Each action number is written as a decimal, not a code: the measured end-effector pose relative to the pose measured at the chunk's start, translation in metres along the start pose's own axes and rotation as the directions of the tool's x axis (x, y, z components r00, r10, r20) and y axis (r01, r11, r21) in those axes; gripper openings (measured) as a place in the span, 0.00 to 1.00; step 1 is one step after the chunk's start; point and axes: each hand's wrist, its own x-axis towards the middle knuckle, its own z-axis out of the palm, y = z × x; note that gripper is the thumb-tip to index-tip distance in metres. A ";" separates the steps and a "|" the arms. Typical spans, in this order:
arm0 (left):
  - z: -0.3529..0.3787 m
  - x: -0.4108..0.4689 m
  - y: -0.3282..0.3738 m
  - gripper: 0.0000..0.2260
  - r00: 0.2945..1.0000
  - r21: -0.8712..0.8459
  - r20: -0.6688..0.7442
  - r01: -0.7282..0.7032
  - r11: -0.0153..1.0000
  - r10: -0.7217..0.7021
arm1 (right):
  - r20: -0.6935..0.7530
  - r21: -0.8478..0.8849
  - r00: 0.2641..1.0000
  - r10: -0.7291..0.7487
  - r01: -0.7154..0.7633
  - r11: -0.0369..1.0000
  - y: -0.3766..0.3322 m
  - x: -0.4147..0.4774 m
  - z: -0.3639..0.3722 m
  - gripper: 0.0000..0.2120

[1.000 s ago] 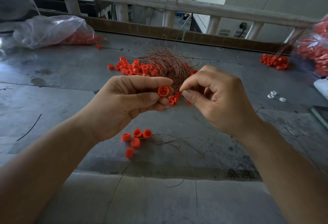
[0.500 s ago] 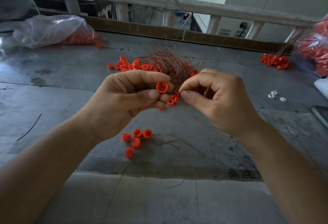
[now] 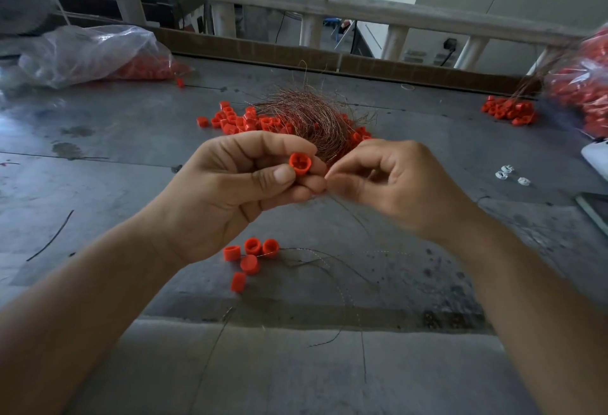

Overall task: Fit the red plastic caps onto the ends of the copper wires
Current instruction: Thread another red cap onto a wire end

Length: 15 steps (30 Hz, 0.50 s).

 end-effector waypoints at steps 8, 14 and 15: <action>-0.001 -0.001 0.001 0.10 1.000 0.003 -0.002 0.007 1.000 -0.007 | -0.415 -0.232 0.861 0.293 -0.412 0.881 0.060 0.007 -0.025 0.03; -0.001 -0.001 0.000 0.11 1.000 0.007 -0.004 0.013 1.000 -0.013 | -0.167 -0.298 0.954 0.250 -0.291 0.909 0.060 0.010 -0.004 0.03; -0.001 0.000 0.000 0.11 1.000 0.011 -0.004 0.017 1.000 -0.017 | -0.151 -0.316 0.961 0.230 -0.268 0.910 0.060 0.011 0.000 0.05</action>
